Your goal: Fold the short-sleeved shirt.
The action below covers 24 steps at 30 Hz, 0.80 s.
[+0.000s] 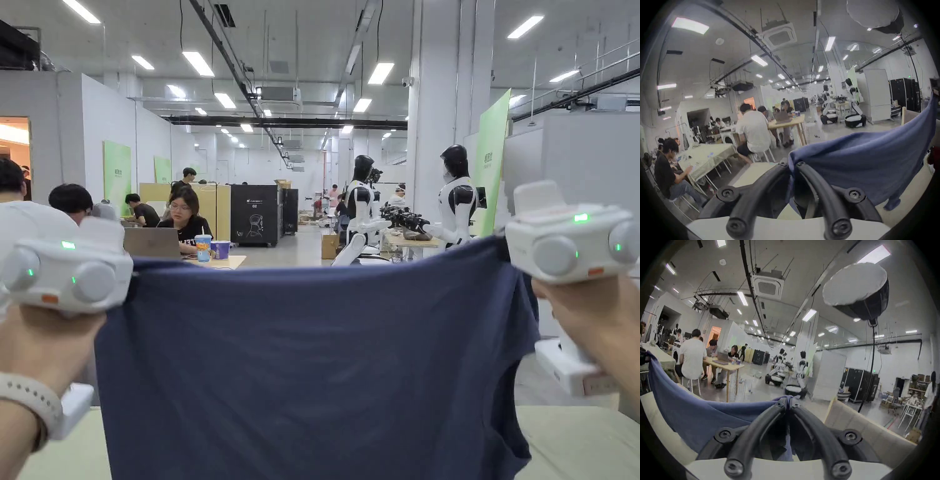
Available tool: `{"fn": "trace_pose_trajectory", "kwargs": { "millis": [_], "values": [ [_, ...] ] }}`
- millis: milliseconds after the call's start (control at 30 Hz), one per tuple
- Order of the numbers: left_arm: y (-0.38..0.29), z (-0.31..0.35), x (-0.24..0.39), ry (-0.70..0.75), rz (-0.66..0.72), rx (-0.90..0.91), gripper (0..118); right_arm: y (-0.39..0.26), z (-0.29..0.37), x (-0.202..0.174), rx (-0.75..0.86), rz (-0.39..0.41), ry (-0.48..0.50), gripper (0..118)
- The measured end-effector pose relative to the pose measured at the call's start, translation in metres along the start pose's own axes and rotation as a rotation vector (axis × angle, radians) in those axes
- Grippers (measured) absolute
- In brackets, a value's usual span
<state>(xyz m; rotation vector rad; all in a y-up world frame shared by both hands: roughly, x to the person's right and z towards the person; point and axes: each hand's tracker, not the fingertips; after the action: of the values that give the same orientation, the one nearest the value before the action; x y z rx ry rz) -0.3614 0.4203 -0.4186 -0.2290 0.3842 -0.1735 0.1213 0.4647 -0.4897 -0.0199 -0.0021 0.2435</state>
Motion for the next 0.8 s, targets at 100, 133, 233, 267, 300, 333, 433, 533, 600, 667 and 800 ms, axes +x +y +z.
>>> {"fn": "trace_pose_trajectory", "kwargs": {
  "millis": [100, 133, 233, 267, 300, 333, 433, 533, 600, 667, 800],
  "values": [
    [-0.032, -0.008, 0.006, -0.005, 0.002, -0.046, 1, -0.025, -0.003, -0.002, -0.047, -0.003, 0.027, 2],
    [-0.038, -0.006, 0.006, -0.011, 0.006, -0.053, 1, -0.029, -0.002, -0.001, -0.053, -0.006, 0.030, 2],
    [-0.048, 0.004, 0.003, -0.031, 0.033, -0.067, 1, -0.034, 0.000, 0.008, -0.052, -0.007, 0.041, 2],
    [-0.049, 0.012, 0.000, -0.039, 0.049, -0.076, 1, -0.035, 0.006, 0.010, -0.055, -0.008, 0.046, 2],
    [-0.052, 0.019, -0.001, -0.045, 0.047, -0.080, 1, -0.037, 0.014, 0.011, -0.059, -0.004, 0.049, 2],
    [-0.056, 0.026, -0.001, -0.048, 0.040, -0.084, 1, -0.038, 0.025, 0.012, -0.060, -0.003, 0.051, 2],
    [-0.078, 0.066, -0.004, -0.068, 0.026, -0.093, 1, -0.054, 0.061, 0.017, -0.079, 0.005, 0.064, 2],
    [-0.112, 0.111, -0.011, -0.105, 0.023, -0.109, 1, -0.085, 0.118, 0.019, -0.109, 0.011, 0.089, 2],
    [-0.148, 0.147, -0.015, -0.169, 0.001, -0.152, 1, -0.117, 0.162, 0.019, -0.136, 0.020, 0.127, 2],
    [-0.190, 0.183, -0.022, -0.197, 0.001, -0.194, 1, -0.156, 0.199, 0.019, -0.178, 0.045, 0.164, 2],
    [-0.306, 0.252, -0.034, -0.270, 0.102, -0.341, 1, -0.267, 0.259, 0.016, -0.382, 0.061, 0.288, 2]
  ]
}}
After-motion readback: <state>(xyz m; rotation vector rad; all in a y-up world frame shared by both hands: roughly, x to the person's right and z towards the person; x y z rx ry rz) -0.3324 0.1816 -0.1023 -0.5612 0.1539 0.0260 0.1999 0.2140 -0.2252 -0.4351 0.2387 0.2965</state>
